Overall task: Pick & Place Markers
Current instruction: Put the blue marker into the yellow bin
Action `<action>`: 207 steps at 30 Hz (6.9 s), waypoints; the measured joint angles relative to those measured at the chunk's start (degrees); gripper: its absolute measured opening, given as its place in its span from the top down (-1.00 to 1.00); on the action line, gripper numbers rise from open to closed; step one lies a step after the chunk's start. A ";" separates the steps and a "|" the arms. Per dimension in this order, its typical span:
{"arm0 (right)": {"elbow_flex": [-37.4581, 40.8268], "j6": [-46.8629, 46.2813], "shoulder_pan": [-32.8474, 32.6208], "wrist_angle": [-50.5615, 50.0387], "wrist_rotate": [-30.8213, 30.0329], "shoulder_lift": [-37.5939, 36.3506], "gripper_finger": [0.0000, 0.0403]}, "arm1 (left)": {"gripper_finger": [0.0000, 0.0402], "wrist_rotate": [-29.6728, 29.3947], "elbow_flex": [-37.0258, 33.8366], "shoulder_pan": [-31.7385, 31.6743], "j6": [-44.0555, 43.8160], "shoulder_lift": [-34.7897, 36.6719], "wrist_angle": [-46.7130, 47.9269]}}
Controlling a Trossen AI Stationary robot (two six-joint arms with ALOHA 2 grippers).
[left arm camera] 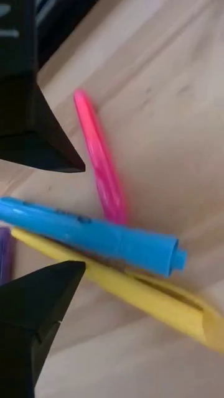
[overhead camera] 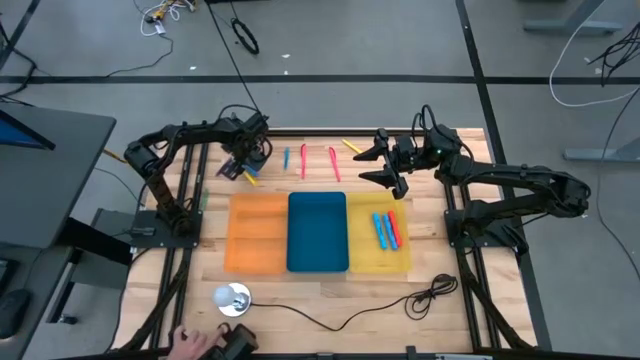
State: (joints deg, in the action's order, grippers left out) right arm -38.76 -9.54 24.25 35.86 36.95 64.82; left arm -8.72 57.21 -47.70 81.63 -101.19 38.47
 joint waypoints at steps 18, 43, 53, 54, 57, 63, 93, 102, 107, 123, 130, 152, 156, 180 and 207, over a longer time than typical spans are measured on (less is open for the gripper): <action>0.00 0.50 0.00 0.11 -0.52 0.00 -0.17 | -0.25 4.35 -0.42 -2.03 1.58 -0.44 -3.01; 0.00 2.29 0.00 1.53 -2.25 0.00 -0.17 | 0.70 8.66 -0.55 -1.91 -9.87 0.20 2.37; 0.00 -2.45 0.09 1.42 -2.16 0.00 -0.17 | 0.70 13.06 1.80 -1.57 -19.84 8.45 6.55; 0.00 -2.45 0.09 1.42 -2.14 0.00 -0.17 | 0.70 13.43 2.18 -1.57 -20.99 9.47 6.59; 0.00 -2.52 0.09 1.42 -1.95 0.00 -0.17 | 0.70 14.75 3.11 -1.44 -24.61 12.48 6.87; 0.00 -5.48 0.09 1.38 -1.31 0.00 -0.17 | 0.70 17.05 3.65 1.01 -31.45 18.76 6.09; -16.74 -20.56 -1.68 -22.47 -2.72 0.27 -0.17 | 0.70 5.67 3.74 26.93 -36.16 36.48 -21.90; -25.30 -4.25 -2.64 -34.82 -8.72 0.54 -0.17 | 0.70 5.73 3.74 33.15 -44.29 36.48 -38.09; -30.86 2.62 -3.08 -41.63 -11.73 2.08 -0.17 | 0.70 5.82 3.74 35.09 -48.76 36.48 -43.91; -47.91 18.93 -9.88 -48.46 -14.10 15.11 -0.17 | 0.70 5.74 3.72 39.26 -63.67 36.46 -58.53; -49.53 19.52 -10.67 -48.17 -15.52 18.00 -0.17 | 0.70 5.73 3.75 39.95 -72.37 36.19 -59.09; -49.55 19.04 -12.11 -46.31 -20.00 18.08 -0.03 | 0.70 9.41 22.43 40.00 -73.52 24.12 -45.91; -49.55 19.24 -12.11 -46.12 -20.00 18.08 0.23 | 0.70 8.86 22.41 40.02 -73.53 24.13 -44.91; -49.53 38.00 -10.29 -65.48 -15.55 12.77 0.77 | 0.16 19.33 22.47 38.32 -89.58 24.48 -36.21; -49.51 90.63 -8.76 -105.27 -15.10 8.85 0.77 | 0.15 22.50 22.47 37.48 -96.46 24.48 -26.10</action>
State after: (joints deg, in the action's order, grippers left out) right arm -88.27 81.09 15.49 -69.41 21.84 73.67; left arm 13.78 79.68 -10.22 -14.83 -76.71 12.36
